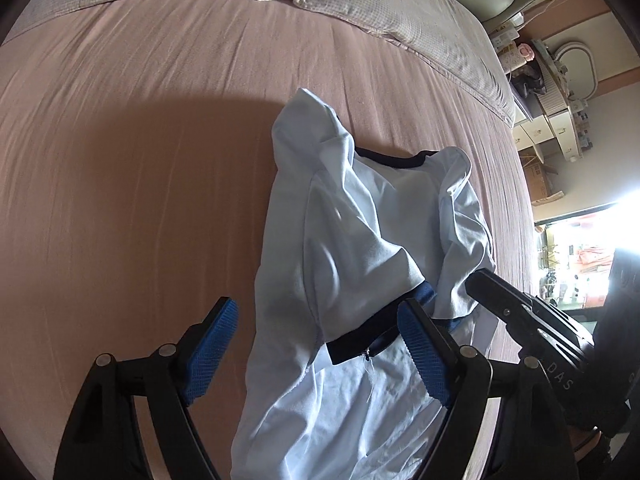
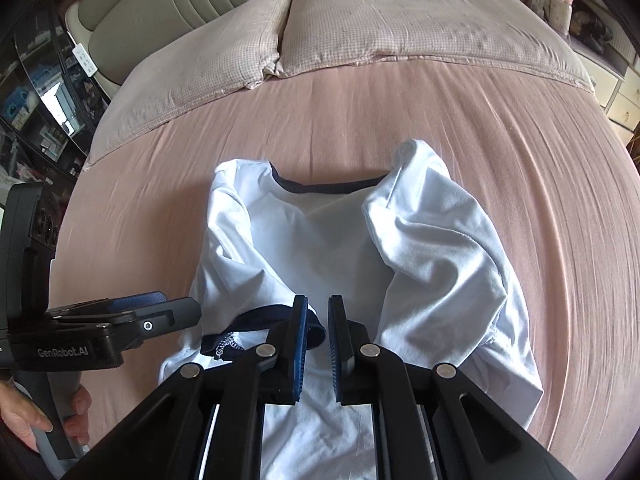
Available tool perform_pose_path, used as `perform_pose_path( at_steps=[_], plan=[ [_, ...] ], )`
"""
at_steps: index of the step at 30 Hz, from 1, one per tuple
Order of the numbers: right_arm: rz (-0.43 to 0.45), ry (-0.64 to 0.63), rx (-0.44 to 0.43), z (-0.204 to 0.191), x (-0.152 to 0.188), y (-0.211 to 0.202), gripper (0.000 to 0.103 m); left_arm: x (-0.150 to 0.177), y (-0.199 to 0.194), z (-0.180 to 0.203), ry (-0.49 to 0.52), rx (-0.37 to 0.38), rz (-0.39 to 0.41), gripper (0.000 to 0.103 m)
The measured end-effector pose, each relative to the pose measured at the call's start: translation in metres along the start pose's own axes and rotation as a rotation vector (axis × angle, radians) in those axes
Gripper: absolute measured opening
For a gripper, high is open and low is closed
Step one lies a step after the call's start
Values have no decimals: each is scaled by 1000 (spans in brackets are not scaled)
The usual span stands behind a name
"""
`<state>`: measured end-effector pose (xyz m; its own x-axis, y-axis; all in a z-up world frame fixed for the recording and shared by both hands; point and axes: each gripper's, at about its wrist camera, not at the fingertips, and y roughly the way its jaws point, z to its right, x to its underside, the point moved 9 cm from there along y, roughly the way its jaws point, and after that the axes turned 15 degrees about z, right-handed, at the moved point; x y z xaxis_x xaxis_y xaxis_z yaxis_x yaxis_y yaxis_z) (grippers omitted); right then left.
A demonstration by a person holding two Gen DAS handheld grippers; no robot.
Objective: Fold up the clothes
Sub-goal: 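Lay the held sleeve across the shirt body with the left gripper and release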
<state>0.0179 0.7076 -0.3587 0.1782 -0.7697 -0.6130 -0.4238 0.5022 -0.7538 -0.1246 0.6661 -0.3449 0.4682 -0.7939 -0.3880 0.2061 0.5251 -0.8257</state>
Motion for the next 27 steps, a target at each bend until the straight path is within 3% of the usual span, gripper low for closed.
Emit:
perform_pose_path(
  at_steps=[6,8,11,14,15,20,24,27],
  plan=[
    [-8,-51,-137,-34,-2,16,8,-5,-6,-5,111,-106,119,82],
    [-11,-70,-147,-41,-1,23,8,-7,-10,-8,153,-127,152,82],
    [-11,-72,-172,-48,-1,30,8,-8,-13,-10,160,-86,181,78],
    [-13,-44,-219,-54,-4,35,8,-6,-10,-8,143,-51,186,47],
    [-17,-45,-226,-56,-5,39,8,-5,-8,-4,140,-42,192,43],
    [-74,-63,-266,-64,-2,57,9,-5,-10,12,174,38,254,37],
    [-148,-69,-253,-59,7,78,9,5,9,15,193,55,196,37],
    [-155,-140,-210,-54,13,84,9,14,20,12,220,31,163,37]
  ],
)
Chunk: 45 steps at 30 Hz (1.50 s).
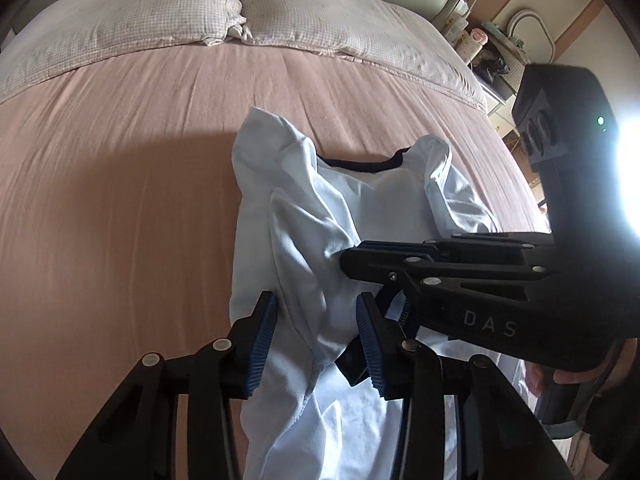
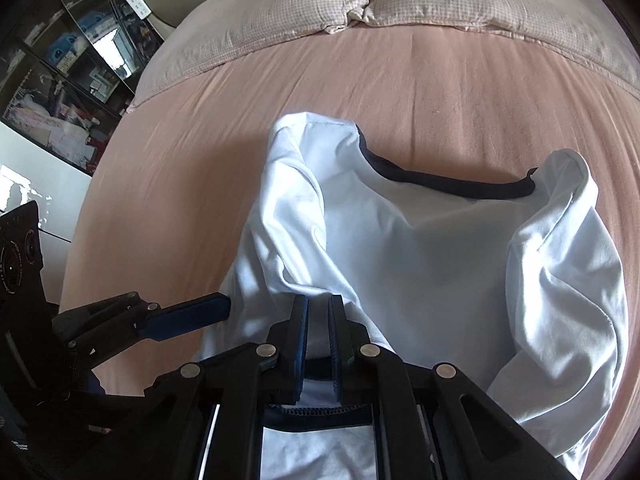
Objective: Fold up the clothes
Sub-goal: 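Lay the held sleeve across the shirt body with the left gripper and release, then grasp the shirt side edge with the right gripper while the left gripper grasps nearby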
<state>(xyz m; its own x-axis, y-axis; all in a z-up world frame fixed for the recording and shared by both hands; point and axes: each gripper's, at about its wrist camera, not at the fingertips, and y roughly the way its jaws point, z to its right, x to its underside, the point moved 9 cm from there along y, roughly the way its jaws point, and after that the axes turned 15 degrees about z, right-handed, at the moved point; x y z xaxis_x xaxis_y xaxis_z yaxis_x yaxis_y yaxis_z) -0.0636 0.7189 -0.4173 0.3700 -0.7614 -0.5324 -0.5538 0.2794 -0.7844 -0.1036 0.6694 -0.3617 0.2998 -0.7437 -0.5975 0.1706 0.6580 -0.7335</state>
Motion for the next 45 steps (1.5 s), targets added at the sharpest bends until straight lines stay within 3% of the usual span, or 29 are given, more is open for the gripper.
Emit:
perform_pose_path(
  at_steps=[5,9,16,22,26,28,30,32,35,36,39,45],
  plan=[
    [-22,25,26,11,11,8,8,10,5,-19,-47,-39,-36,37],
    [-12,8,69,14,13,10,7,16,4,-34,-26,-67,-58,41],
    [-37,-71,149,5,26,3,4,17,-1,-25,2,-101,-94,41],
    [-60,-89,139,-10,42,-17,8,23,-21,-21,-96,-57,-133,40],
    [-49,-36,88,-16,39,-37,9,22,-32,-19,-99,-41,-155,40],
    [-32,-8,62,-16,33,-49,29,18,-34,-19,-108,-33,-177,41],
    [-3,14,47,-14,24,-61,71,11,-37,-15,-128,-14,-182,41],
    [51,14,41,-15,13,-78,74,1,-38,-14,-127,-22,-167,45],
    [63,22,62,-1,-10,-85,74,-14,-36,-14,-121,-62,-156,74],
    [68,25,70,4,-15,-87,74,-18,-36,-13,-126,-68,-153,77],
    [58,38,92,19,-18,-99,74,-30,-31,-9,-147,-68,-146,77],
    [25,30,112,44,-11,-110,74,-45,-22,7,-87,-102,-147,77]
  ],
)
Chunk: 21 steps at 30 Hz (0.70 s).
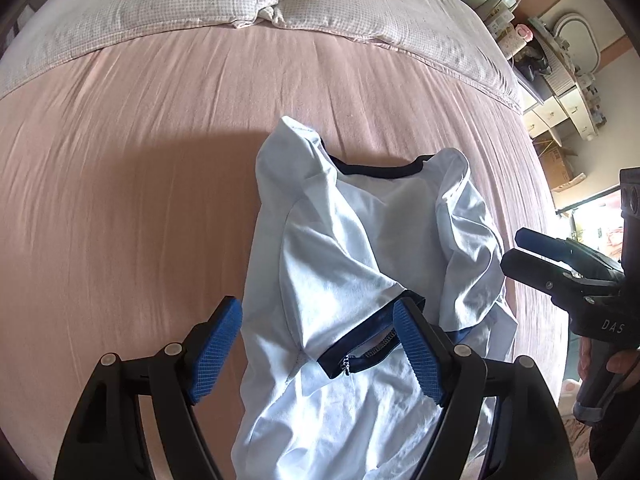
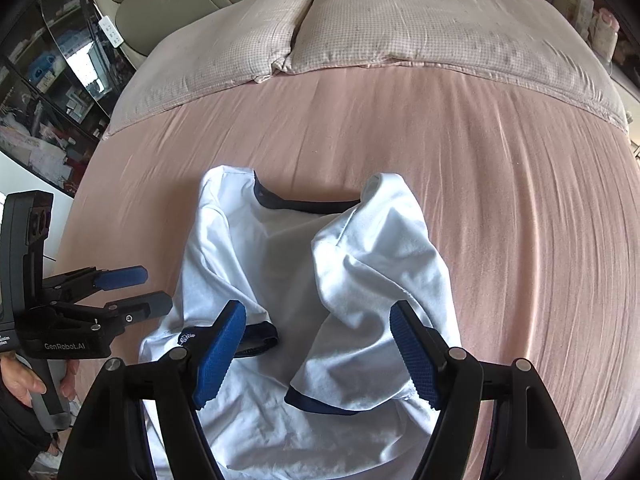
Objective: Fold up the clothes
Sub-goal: 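Grasp the shirt side edge with the right gripper while the left gripper grasps nearby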
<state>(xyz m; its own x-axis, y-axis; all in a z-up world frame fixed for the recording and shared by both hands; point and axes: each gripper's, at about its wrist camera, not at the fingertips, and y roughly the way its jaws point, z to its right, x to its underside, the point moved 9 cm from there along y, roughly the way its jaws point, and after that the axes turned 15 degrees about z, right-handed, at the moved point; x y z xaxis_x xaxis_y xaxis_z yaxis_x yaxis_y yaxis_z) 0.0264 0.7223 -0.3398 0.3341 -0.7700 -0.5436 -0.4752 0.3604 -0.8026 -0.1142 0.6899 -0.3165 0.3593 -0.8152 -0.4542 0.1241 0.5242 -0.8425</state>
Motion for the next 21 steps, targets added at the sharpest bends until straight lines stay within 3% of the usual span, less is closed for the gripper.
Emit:
perform_pose_path(
  at_steps=[9,21],
  plan=[
    [-63,-37,12,35,-7,12,74,-18,23,18,71,-32,-20,77],
    [-96,-48,10,86,-31,40,74,-64,65,-5,26,-59,-3,77]
  ],
)
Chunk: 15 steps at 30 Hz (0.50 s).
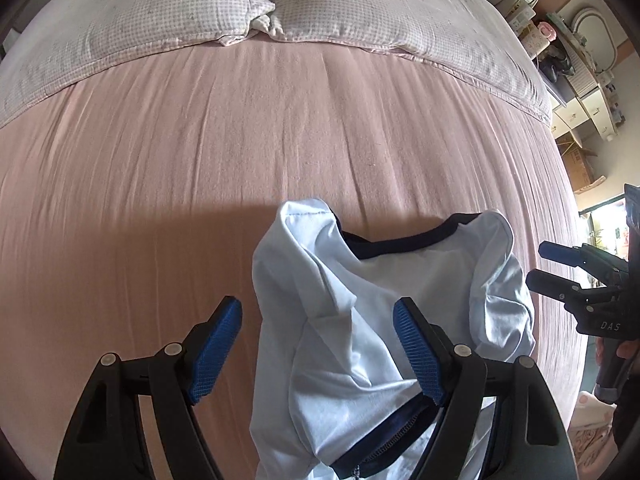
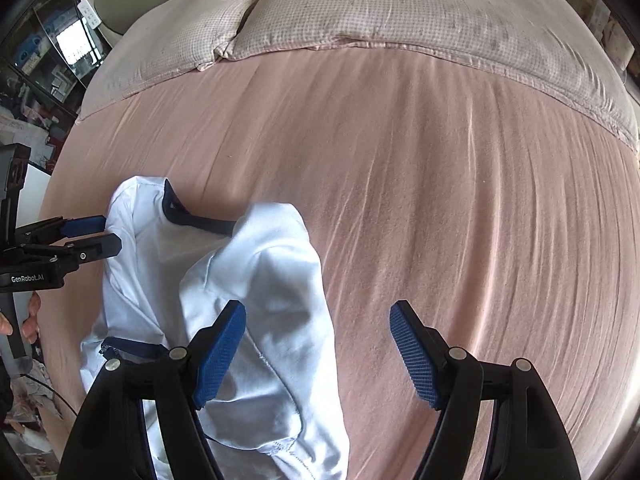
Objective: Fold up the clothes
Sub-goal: 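Grasp the shirt side edge with the right gripper while the left gripper grasps nearby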
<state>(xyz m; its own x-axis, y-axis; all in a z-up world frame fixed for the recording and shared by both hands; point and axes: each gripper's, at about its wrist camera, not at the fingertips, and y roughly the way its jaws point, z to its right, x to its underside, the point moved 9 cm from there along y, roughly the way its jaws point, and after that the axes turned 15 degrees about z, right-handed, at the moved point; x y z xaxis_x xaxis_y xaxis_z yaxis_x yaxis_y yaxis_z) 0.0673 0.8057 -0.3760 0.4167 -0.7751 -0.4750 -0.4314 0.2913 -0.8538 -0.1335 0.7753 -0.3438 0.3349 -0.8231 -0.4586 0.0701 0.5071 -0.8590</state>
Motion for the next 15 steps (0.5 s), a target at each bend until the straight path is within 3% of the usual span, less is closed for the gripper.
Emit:
perform_pose_path(
  at_steps=[5,11,15],
  plan=[
    [13,52,-84,5,-10,10,74,-10,15,-6,-50,44,3,77],
    [-39,52,-140,-5,-9,36,74,-11,29,-15,-145,31,-4,77],
    [-57,48,-162,-15,-7,44,74,-9,29,-9,-120,17,-6,77]
  ],
)
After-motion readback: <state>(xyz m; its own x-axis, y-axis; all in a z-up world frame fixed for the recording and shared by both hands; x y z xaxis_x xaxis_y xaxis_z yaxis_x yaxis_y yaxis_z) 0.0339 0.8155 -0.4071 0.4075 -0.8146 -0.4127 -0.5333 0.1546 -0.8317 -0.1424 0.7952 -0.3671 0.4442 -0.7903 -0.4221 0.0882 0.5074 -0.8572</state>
